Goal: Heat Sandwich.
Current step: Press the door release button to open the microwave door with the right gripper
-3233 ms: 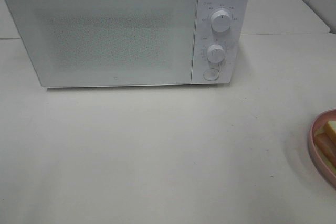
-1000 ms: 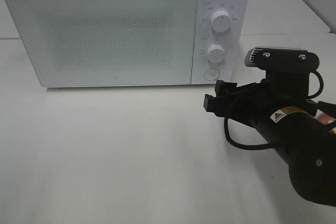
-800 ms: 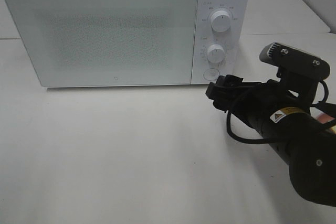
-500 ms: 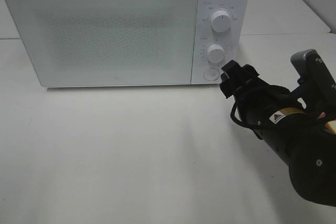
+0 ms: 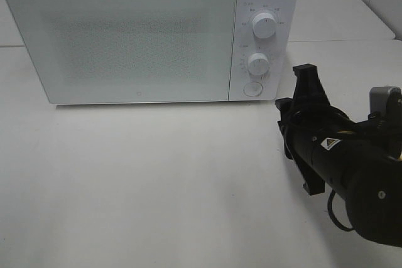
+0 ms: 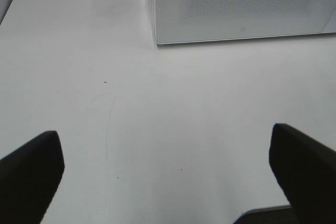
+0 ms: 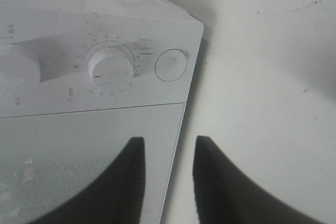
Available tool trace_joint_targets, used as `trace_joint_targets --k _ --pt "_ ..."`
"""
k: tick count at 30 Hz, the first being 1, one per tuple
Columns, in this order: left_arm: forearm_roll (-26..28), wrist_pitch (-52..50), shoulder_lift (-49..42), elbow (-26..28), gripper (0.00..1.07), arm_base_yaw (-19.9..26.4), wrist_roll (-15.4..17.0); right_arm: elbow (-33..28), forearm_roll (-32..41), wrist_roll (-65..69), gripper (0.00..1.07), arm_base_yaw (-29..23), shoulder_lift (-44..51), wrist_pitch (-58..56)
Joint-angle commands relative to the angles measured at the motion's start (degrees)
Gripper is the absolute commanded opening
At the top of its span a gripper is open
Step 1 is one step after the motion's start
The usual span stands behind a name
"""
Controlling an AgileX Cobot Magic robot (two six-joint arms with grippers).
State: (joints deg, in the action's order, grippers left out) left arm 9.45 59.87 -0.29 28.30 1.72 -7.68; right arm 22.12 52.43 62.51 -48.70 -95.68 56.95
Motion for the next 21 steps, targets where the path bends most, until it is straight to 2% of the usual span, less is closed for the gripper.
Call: trace_joint_targets --k 1,2,3,14,21 --pt "0.34 -0.40 -1.15 -0.11 1.00 0.17 0.29 0.46 -0.17 2.18 0.16 0.06 0.11 -0.92" --pt "0.34 -0.40 -1.15 -0.11 1.00 0.17 0.29 0.52 -0.17 2.29 0.06 0.06 0.11 -0.92" --pt "0.34 -0.40 -1.15 -0.11 1.00 0.17 0.29 0.52 -0.17 2.23 0.01 0.06 0.11 -0.92" --pt "0.34 -0.40 -1.15 -0.11 1.00 0.17 0.29 2.41 -1.49 6.13 0.00 0.06 -4.35 -2.18" --pt "0.40 -0.40 -1.15 -0.11 1.00 0.17 0.29 4.76 -7.22 11.00 0.00 3.84 -7.62 -2.69"
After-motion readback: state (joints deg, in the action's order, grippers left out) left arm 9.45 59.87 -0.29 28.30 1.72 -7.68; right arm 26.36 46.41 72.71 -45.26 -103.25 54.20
